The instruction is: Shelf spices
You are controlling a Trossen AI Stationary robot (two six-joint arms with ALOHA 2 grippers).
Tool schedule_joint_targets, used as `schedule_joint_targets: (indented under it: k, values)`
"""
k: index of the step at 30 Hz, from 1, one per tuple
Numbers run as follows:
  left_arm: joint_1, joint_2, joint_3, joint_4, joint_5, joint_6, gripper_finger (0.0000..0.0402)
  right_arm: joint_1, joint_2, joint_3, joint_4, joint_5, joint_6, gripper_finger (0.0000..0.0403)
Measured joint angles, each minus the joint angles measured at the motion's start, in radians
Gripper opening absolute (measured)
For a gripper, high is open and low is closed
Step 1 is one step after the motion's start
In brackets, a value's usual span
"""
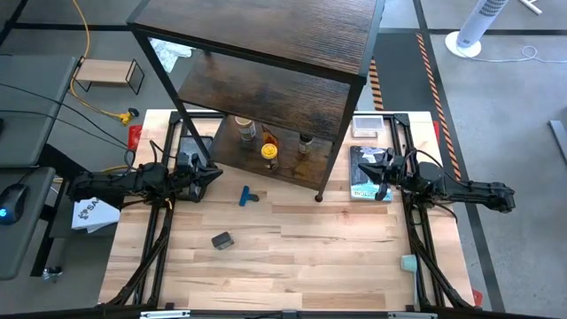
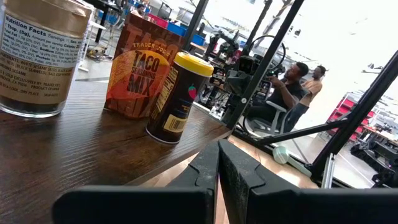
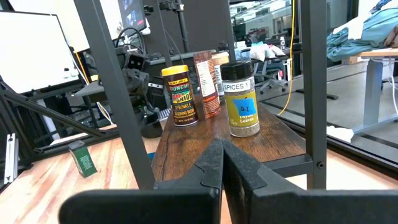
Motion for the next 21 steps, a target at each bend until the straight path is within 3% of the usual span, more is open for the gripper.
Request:
schedule_joint_targets:
  k: [17, 21]
  values:
    - [0.000, 0.000, 0.000, 0.003, -0.001, 0.000, 0.0008, 0.000, 0.000, 0.000, 0.000, 0.000, 0.000, 0.0000]
    - [0.000, 0.000, 0.000, 0.066, -0.006, -0.017, 0.0008, 0.000, 0.000, 0.000, 0.000, 0.000, 0.000, 0.0000]
